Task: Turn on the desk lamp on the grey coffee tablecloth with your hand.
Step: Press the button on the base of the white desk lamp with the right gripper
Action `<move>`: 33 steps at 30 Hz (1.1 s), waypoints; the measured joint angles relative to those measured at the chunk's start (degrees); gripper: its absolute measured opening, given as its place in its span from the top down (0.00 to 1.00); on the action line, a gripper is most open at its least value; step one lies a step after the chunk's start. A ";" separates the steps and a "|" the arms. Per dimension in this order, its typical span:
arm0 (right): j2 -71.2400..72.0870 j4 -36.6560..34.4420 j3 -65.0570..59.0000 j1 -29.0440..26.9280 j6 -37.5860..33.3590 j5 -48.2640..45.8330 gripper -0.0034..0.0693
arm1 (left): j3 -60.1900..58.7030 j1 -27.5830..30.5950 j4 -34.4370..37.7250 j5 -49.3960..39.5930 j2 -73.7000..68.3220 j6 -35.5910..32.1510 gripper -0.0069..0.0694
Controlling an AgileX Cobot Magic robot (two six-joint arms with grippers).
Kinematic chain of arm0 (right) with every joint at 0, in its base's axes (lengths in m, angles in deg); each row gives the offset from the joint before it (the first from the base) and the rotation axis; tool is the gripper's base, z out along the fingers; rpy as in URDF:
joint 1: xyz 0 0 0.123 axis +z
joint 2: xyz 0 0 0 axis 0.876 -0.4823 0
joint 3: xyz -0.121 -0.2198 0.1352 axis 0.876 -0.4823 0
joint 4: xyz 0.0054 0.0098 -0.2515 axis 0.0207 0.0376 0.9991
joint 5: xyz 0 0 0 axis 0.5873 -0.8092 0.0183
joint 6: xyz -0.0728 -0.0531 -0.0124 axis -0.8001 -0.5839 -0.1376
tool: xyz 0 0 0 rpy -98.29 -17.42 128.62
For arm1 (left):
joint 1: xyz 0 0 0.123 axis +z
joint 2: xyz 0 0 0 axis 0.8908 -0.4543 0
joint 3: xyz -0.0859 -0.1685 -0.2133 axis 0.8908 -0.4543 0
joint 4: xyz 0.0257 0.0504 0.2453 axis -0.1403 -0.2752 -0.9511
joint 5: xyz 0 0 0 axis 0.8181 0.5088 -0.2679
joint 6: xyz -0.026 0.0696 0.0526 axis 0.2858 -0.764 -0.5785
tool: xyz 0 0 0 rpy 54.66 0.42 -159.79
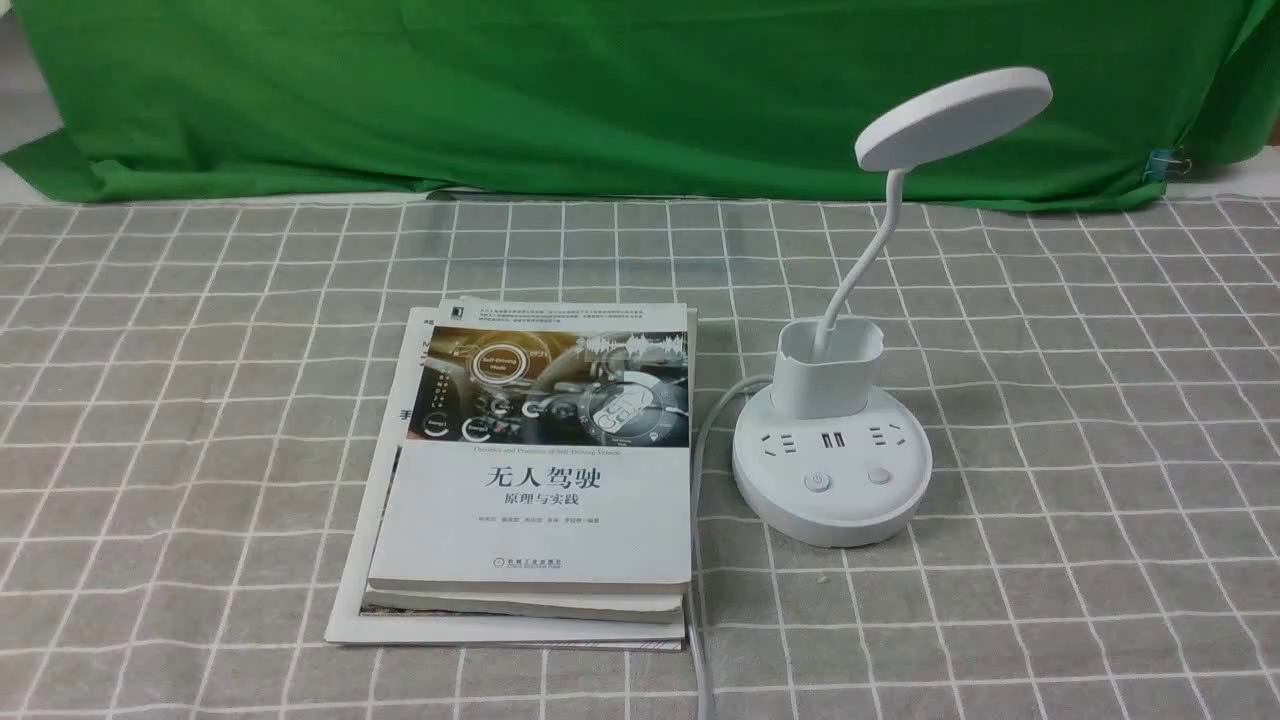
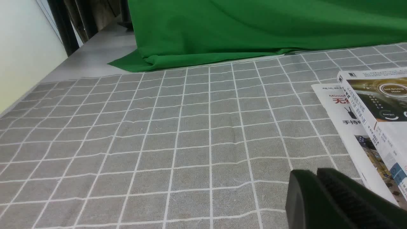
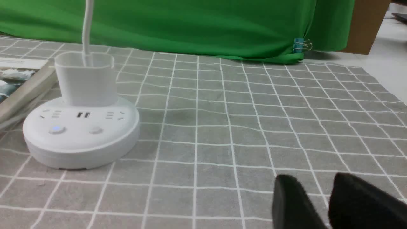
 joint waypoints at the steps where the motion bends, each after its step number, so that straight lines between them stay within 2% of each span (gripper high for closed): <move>1: 0.00 0.00 0.00 0.00 0.00 0.00 0.62 | 0.00 0.00 0.00 0.00 0.00 0.00 0.88; 29: 0.00 0.00 0.00 0.00 0.01 0.59 0.62 | 0.00 0.00 0.00 0.00 0.00 0.04 0.88; 33: 0.00 -5.26 0.00 0.00 6.21 5.40 0.62 | 0.00 0.00 0.00 0.00 0.00 0.04 0.88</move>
